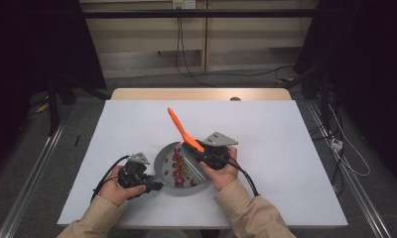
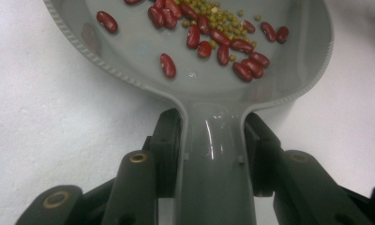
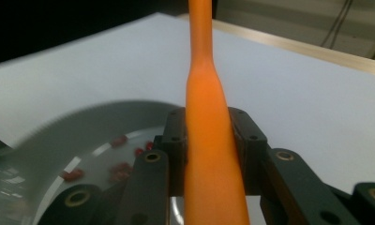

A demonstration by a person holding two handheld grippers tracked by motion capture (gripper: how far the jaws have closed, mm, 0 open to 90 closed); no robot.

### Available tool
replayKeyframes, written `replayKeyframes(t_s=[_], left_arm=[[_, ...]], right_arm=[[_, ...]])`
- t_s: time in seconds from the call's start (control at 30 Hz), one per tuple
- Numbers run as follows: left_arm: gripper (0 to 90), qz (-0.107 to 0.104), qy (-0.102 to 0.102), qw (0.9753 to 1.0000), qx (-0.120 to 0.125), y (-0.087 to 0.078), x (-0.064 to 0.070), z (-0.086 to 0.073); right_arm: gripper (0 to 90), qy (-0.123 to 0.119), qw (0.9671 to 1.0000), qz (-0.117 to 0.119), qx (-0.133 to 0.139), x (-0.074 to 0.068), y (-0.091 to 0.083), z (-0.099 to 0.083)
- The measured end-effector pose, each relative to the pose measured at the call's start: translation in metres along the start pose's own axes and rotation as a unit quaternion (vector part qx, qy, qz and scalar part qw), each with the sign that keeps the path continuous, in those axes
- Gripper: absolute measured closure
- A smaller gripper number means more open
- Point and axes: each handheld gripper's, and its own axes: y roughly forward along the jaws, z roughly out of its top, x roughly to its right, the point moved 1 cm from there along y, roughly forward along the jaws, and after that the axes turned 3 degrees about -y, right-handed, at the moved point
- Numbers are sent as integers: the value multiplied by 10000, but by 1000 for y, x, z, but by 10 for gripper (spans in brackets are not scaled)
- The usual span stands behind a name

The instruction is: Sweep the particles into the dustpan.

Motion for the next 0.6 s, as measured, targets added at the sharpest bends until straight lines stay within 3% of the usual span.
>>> replayKeyframes(t_s=[0.07,0.23,0.33,0.6], left_arm=[[631,-13,37,9999,106,-1,-1,-2],[633,-4,121,9993,346,-1,1,-8],[633,38,112,9981,602,-4,1,-10],[633,334,-119,9937,1063,-17,-5,-8]], right_arm=[[709,-146,9996,-216,62,3,-6,3],[709,119,9991,-373,177,21,-21,0],[709,105,9984,-516,198,29,-30,-3],[709,15,9951,-980,155,55,-55,-10]])
